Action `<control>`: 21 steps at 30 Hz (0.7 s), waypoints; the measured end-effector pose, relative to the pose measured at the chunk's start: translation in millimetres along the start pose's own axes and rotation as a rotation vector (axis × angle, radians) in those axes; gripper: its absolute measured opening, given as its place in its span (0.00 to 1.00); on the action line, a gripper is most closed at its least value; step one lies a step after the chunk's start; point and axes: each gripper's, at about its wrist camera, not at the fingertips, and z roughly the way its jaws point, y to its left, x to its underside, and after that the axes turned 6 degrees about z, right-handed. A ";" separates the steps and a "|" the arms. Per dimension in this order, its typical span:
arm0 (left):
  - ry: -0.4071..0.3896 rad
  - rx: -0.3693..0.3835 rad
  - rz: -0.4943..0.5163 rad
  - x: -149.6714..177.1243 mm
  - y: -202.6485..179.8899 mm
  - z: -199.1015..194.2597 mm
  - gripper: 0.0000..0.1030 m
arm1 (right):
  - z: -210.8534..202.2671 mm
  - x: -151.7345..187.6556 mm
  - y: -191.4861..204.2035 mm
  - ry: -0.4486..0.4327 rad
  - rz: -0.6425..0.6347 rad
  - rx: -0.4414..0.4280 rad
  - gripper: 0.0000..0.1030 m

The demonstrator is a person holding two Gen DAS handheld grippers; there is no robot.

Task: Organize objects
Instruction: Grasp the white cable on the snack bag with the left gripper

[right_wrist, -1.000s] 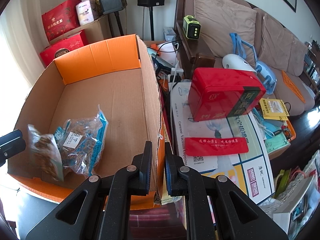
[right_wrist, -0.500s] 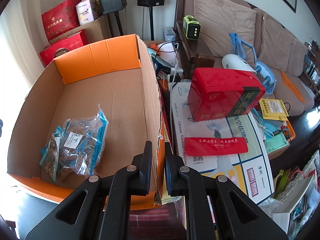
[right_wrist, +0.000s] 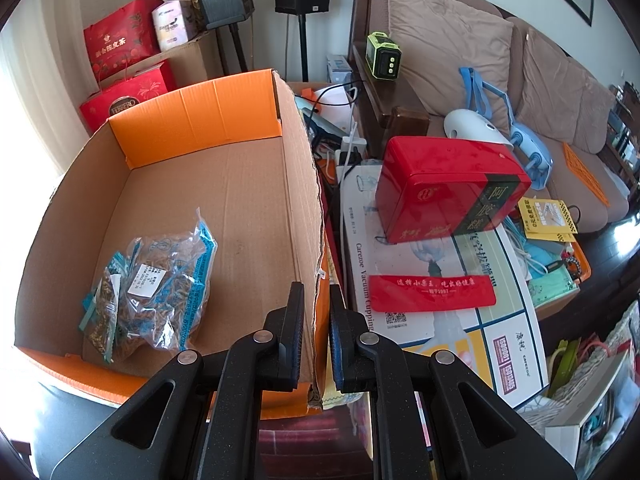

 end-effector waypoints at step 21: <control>0.112 -0.007 -0.148 13.8 69.2 53.9 0.76 | 0.0 -0.3 1.0 0.000 -0.006 0.012 0.10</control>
